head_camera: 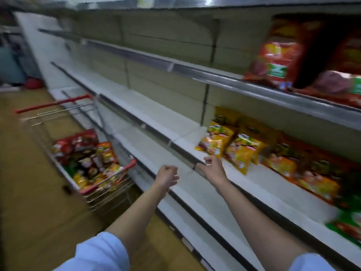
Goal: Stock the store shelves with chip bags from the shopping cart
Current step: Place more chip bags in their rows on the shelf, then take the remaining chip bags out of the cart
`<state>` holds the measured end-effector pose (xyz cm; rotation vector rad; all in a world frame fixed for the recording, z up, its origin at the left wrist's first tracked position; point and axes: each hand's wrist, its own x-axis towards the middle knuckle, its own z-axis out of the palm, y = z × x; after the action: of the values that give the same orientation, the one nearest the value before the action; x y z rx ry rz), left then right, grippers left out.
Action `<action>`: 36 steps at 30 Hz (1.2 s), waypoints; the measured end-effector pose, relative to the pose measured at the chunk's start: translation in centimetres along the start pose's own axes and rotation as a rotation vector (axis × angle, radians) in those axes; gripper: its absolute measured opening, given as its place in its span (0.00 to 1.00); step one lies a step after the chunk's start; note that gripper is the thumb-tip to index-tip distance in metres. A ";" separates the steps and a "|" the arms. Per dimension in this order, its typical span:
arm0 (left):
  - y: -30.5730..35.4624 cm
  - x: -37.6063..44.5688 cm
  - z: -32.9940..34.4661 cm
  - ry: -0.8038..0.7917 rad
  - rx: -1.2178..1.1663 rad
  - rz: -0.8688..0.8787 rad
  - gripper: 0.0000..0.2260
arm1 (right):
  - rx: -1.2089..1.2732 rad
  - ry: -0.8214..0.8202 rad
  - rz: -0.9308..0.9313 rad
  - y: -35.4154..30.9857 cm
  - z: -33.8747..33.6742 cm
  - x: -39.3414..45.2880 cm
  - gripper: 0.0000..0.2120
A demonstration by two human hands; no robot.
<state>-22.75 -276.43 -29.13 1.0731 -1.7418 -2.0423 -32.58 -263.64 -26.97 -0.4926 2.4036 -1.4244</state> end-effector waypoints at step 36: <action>-9.1 33.0 -39.1 0.646 0.004 -0.682 0.17 | -0.196 -0.886 0.221 -2.3 54.6 29.4 0.14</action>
<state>-17.30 -323.66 -50.22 2.2412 -1.1288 -1.6599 -35.37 -320.06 -52.58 -0.6932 1.7866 -0.6554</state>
